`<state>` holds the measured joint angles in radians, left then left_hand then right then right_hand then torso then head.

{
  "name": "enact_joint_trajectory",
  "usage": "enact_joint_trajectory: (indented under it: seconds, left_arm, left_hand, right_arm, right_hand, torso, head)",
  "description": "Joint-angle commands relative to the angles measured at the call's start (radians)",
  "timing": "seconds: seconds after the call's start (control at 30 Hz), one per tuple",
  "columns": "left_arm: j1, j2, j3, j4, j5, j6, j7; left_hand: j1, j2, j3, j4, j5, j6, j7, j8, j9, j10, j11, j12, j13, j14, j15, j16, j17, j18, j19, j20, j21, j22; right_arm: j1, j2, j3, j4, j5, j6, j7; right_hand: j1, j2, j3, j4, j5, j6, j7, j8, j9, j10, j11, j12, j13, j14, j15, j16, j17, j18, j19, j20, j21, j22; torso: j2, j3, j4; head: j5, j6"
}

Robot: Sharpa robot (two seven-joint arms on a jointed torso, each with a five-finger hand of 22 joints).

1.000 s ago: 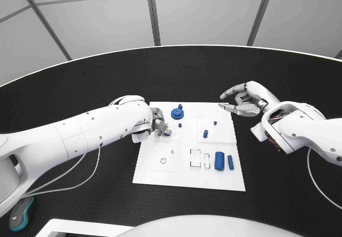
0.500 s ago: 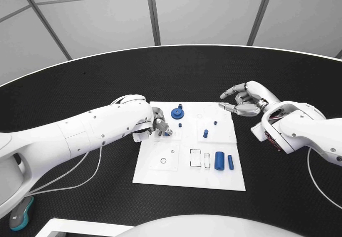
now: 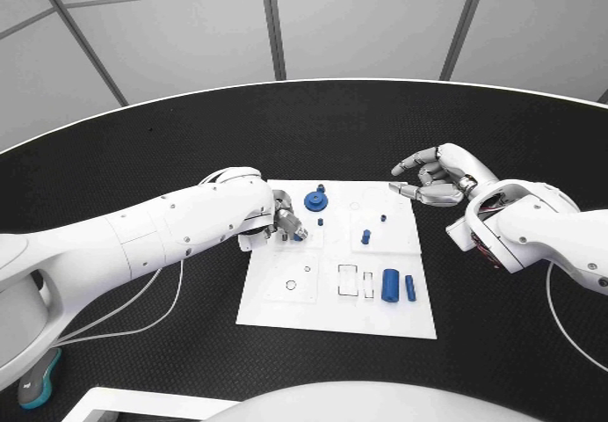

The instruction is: Assemble the parts on the task board

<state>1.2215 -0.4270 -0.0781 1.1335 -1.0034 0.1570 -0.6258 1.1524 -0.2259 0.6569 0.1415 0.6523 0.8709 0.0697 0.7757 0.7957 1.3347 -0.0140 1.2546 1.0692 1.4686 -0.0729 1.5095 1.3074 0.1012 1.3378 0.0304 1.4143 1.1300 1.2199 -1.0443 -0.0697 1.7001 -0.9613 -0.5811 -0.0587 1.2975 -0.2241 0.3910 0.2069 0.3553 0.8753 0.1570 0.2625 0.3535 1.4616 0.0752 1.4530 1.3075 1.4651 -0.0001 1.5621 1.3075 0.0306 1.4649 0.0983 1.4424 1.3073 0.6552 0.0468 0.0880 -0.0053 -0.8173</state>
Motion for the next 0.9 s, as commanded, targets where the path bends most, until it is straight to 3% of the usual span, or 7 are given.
enact_joint_trajectory:
  seconds: [0.03, 0.77, 0.9]
  left_arm:
    - [0.000, 0.002, 0.000, -0.004, 0.001, -0.002, -0.001]
    - [0.000, 0.013, 0.000, -0.021, 0.017, -0.013, -0.011]
    - [0.000, 0.013, 0.000, -0.023, 0.025, -0.019, -0.014]
  left_hand:
    - [0.005, 0.008, 0.190, -0.192, 0.001, -0.003, -0.008, -0.007, 0.001, -0.006, -0.004, -0.003, -0.002, 0.071, -0.007, 0.000, 0.147, -0.011, 0.009, -0.001, 0.003, 0.000]
    - [-0.003, 0.026, 0.185, -0.183, -0.028, -0.021, -0.003, -0.013, 0.006, -0.031, 0.001, -0.032, -0.041, 0.070, -0.003, -0.001, 0.145, -0.010, 0.002, 0.001, -0.002, -0.009]
    - [-0.006, 0.035, 0.179, -0.176, -0.046, -0.033, 0.001, -0.014, 0.010, -0.041, 0.004, -0.041, -0.053, 0.070, 0.000, -0.002, 0.144, -0.009, -0.002, 0.004, -0.005, -0.015]
  right_arm:
    - [0.000, 0.001, 0.000, -0.001, 0.000, 0.000, 0.000]
    - [0.000, 0.005, 0.000, -0.005, 0.000, 0.004, 0.001]
    - [0.000, 0.005, 0.000, -0.005, 0.000, 0.005, 0.001]
  right_hand:
    - [0.005, 0.005, 0.002, 0.005, 0.007, 0.008, -0.001, 0.005, -0.001, 0.007, -0.005, 0.003, 0.154, 0.100, -0.007, -0.003, 0.242, 0.004, 0.056, -0.006, -0.006, 0.156]
    - [0.006, 0.005, 0.002, 0.005, 0.009, 0.008, -0.001, 0.005, -0.002, 0.007, -0.005, 0.003, 0.154, 0.100, -0.007, -0.003, 0.242, 0.005, 0.056, -0.007, -0.007, 0.155]
    - [0.006, 0.005, 0.003, 0.005, 0.010, 0.008, -0.001, 0.005, -0.002, 0.007, -0.005, 0.003, 0.154, 0.100, -0.007, -0.003, 0.242, 0.005, 0.056, -0.007, -0.008, 0.154]
  torso:
    - [-0.001, 0.0002, -0.0004]
    - [0.000, -0.0007, -0.0004]
    - [-0.001, -0.0008, 0.0004]
  head:
    - [0.001, -0.001]
    - [0.001, -0.001]
    - [0.001, -0.001]
